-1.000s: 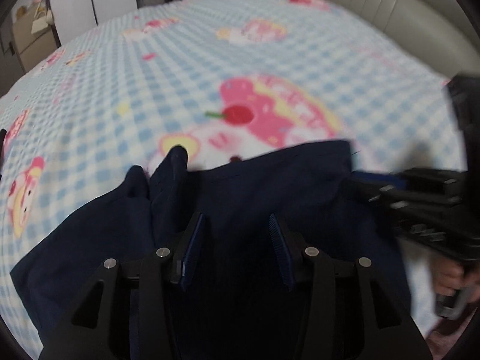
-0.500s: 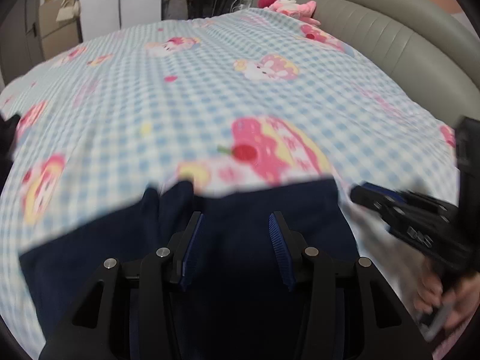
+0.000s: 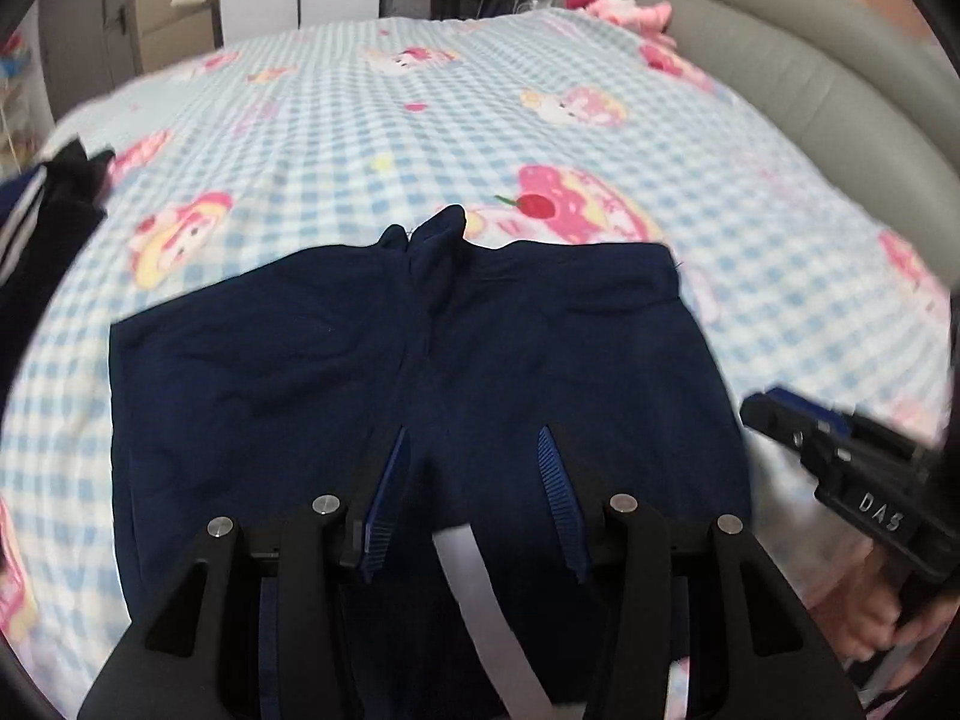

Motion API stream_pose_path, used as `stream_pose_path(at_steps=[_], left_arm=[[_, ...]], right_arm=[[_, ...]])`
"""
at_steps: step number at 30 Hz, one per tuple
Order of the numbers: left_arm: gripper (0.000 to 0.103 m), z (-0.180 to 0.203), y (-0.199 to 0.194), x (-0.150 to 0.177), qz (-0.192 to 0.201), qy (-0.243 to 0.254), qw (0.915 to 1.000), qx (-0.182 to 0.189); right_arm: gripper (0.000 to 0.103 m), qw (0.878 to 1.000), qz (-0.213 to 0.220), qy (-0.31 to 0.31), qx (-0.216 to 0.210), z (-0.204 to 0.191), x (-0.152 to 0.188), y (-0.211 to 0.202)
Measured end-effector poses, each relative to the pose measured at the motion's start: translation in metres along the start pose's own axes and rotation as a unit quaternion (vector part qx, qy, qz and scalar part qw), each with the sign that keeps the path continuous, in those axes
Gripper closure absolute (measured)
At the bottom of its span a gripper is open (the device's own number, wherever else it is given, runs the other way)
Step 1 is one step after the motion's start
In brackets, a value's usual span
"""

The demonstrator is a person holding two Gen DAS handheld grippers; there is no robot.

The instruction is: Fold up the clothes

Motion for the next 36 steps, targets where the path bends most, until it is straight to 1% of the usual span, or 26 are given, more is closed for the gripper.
stream_pose_path(at_steps=[2, 4, 6, 9, 10, 11, 14, 16, 17, 19, 22, 23, 24, 26, 27, 29, 30, 31, 32, 34, 35, 36], left_arm=[[0.056, -0.006, -0.006, 0.006, -0.003, -0.012, 0.9999, 0.009], [0.056, -0.007, -0.009, 0.016, -0.006, -0.019, 0.9996, 0.02], [0.056, -0.006, -0.01, 0.028, -0.012, -0.027, 0.999, 0.035], [0.056, 0.001, -0.004, 0.04, -0.027, -0.028, 0.9983, 0.042], [0.056, 0.002, -0.002, 0.043, -0.034, -0.022, 0.9985, 0.037], [0.056, 0.004, 0.001, 0.045, -0.038, -0.017, 0.9987, 0.03], [0.056, -0.005, 0.0, 0.049, -0.038, -0.02, 0.9991, -0.002], [0.056, -0.016, -0.006, 0.05, -0.032, -0.028, 0.9987, -0.027], [0.056, -0.023, -0.013, 0.049, -0.019, -0.028, 0.9983, -0.048], [0.056, -0.035, -0.03, 0.047, 0.01, -0.045, 0.9977, -0.048], [0.056, -0.052, -0.047, 0.051, 0.024, -0.087, 0.9959, -0.008], [0.056, -0.054, -0.049, 0.055, 0.021, -0.093, 0.9954, 0.002], [0.056, -0.054, -0.048, 0.06, 0.016, -0.093, 0.9956, 0.002], [0.056, -0.056, -0.041, 0.071, -0.006, -0.081, 0.9965, -0.021], [0.056, -0.058, -0.038, 0.076, -0.018, -0.077, 0.9963, -0.033], [0.056, -0.067, -0.031, 0.083, -0.04, -0.081, 0.9941, -0.059], [0.057, -0.075, -0.031, 0.087, -0.044, -0.088, 0.9925, -0.072], [0.058, -0.08, -0.033, 0.089, -0.043, -0.097, 0.9917, -0.072], [0.06, -0.087, -0.037, 0.089, -0.039, -0.111, 0.9907, -0.068], [0.063, -0.1, -0.047, 0.087, -0.024, -0.136, 0.9879, -0.07], [0.063, -0.106, -0.051, 0.087, -0.017, -0.147, 0.9865, -0.071], [0.063, -0.106, -0.052, 0.09, -0.018, -0.143, 0.9868, -0.074]], right_arm=[[0.074, 1.0, 0.009, 0.026, 0.007, 0.012, 0.008, -0.014], [0.074, 0.999, 0.009, 0.051, 0.002, 0.023, 0.016, -0.021], [0.074, 0.998, 0.008, 0.054, -0.004, 0.025, 0.019, -0.023], [0.074, 0.999, 0.01, 0.044, -0.019, 0.018, 0.022, -0.023], [0.074, 0.999, 0.009, 0.036, -0.026, 0.013, 0.023, -0.021], [0.073, 0.999, -0.001, 0.026, -0.031, 0.007, 0.026, -0.015], [0.073, 0.999, -0.042, -0.015, -0.017, -0.007, 0.04, 0.006], [0.073, 0.998, -0.055, -0.043, 0.006, -0.009, 0.045, 0.009], [0.073, 0.997, -0.056, -0.044, 0.007, -0.006, 0.045, 0.007], [0.073, 0.999, -0.046, -0.028, 0.012, 0.005, 0.043, -0.002], [0.073, 0.999, -0.016, -0.01, 0.029, 0.014, 0.037, -0.018], [0.073, 1.0, -0.002, -0.007, 0.022, 0.01, 0.036, -0.025], [0.073, 1.0, 0.008, -0.005, 0.005, 0.005, 0.035, -0.03], [0.073, 0.999, 0.008, -0.012, -0.03, -0.012, 0.04, -0.035], [0.073, 0.999, -0.001, -0.024, -0.036, -0.021, 0.045, -0.034], [0.073, 0.997, -0.034, -0.063, -0.006, -0.029, 0.061, -0.021], [0.073, 0.995, -0.051, -0.083, 0.011, -0.033, 0.07, -0.015], [0.073, 0.995, -0.054, -0.083, 0.017, -0.031, 0.071, -0.013], [0.073, 0.996, -0.052, -0.074, 0.012, -0.028, 0.069, -0.014], [0.071, 0.998, -0.034, -0.055, 0.01, -0.021, 0.063, -0.022], [0.07, 0.998, -0.033, -0.052, 0.008, -0.019, 0.063, -0.021], [0.07, 0.998, -0.033, -0.049, 0.006, -0.018, 0.063, -0.021]])
Point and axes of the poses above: each gripper's, at about its wrist camera, not at the fingertips, and y roughly the way its jaws point, z to its right, x to its underside, the point moved 2 cm from there along y, roughly the way its jaws point, and after that the axes turned 11 degrees about z, right-handed, at the moved point
